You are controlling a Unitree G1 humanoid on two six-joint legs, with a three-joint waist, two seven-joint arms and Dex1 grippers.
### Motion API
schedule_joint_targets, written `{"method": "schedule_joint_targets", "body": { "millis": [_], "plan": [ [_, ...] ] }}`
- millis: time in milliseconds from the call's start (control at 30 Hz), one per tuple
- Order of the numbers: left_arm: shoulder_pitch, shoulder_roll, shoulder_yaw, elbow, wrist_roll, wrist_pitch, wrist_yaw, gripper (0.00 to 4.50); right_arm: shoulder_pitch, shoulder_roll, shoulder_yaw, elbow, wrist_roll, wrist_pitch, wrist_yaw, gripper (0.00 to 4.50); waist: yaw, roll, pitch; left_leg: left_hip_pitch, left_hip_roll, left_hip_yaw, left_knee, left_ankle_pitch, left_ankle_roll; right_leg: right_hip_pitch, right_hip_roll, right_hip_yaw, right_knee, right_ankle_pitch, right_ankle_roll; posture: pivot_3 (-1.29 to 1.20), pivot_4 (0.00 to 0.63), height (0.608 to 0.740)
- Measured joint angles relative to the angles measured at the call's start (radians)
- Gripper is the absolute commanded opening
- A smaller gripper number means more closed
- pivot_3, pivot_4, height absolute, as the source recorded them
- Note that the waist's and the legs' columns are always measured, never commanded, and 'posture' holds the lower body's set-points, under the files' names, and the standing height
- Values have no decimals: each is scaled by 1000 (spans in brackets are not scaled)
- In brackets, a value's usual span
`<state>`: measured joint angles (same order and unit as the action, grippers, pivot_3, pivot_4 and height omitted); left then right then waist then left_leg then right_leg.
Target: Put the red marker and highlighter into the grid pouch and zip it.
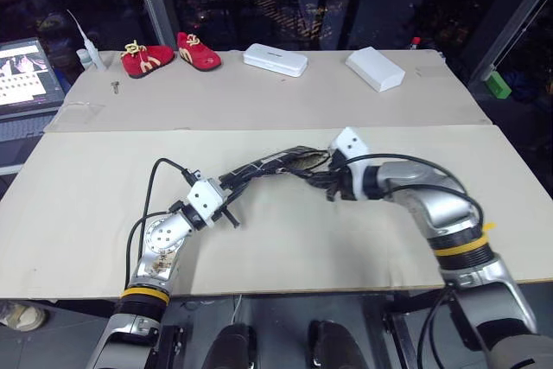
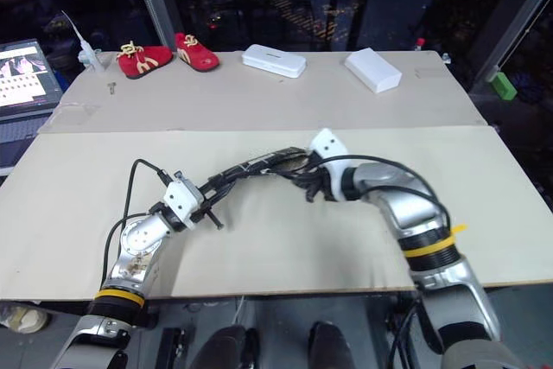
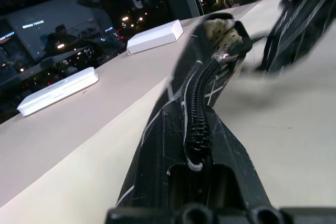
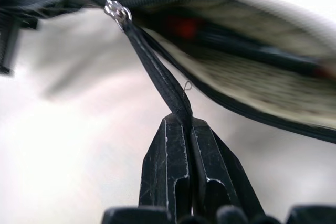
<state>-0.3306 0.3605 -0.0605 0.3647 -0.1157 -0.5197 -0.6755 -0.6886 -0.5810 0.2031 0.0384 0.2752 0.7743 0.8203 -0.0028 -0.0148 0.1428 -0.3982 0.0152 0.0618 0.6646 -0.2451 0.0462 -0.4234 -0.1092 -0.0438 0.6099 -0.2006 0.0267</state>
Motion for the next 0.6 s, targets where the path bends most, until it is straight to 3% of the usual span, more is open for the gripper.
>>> {"method": "schedule_joint_targets", "body": {
  "millis": [133, 600],
  "plan": [
    [3, 0, 0, 0, 0, -1, 0, 0, -11, -65, -37, 96, -36, -56, 6, 27, -3, 0, 0, 1, 0, 1, 0, 0, 0, 0, 1, 1, 0, 0, 0, 0, 150, 740],
    [8, 0, -1, 1, 12, -4, 1, 0, -65, -70, -41, 328, -110, -242, 5, 27, -7, 0, 0, 1, 0, 1, 0, 0, 0, 0, 0, 2, 0, 0, 0, 0, 150, 740]
  ]
}}
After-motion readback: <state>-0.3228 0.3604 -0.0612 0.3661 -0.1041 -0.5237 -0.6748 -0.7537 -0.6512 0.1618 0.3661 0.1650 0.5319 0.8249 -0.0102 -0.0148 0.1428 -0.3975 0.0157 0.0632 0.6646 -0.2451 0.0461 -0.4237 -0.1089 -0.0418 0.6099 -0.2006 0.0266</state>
